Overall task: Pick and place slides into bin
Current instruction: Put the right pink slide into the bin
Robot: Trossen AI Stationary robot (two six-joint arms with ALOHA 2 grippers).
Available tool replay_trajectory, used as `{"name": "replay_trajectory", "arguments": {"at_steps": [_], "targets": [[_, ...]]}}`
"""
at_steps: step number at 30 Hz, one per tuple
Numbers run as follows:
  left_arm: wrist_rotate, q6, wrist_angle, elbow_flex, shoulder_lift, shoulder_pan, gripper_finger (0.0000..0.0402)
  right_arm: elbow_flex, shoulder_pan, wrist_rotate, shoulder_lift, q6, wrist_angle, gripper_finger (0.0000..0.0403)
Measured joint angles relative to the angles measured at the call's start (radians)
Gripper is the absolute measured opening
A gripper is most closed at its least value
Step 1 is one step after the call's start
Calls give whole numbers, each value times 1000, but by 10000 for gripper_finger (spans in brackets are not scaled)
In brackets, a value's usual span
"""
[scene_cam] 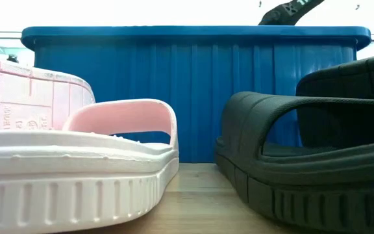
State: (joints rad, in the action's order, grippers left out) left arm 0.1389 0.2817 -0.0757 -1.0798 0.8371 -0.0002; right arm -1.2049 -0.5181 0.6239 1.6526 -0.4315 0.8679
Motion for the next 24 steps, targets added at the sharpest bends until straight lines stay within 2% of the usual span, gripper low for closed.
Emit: {"name": "replay_trajectory", "arguments": {"at_steps": [7, 20, 24], "targets": [[2, 0, 0, 0, 0, 0, 222, 0, 29, -27, -72, -39, 63, 290], [9, 1, 1, 0, 0, 0, 222, -1, 51, -33, -141, -36, 96, 289], [9, 1, 6, 0, 0, 0, 222, -1, 51, -70, -142, -10, 144, 290]]}}
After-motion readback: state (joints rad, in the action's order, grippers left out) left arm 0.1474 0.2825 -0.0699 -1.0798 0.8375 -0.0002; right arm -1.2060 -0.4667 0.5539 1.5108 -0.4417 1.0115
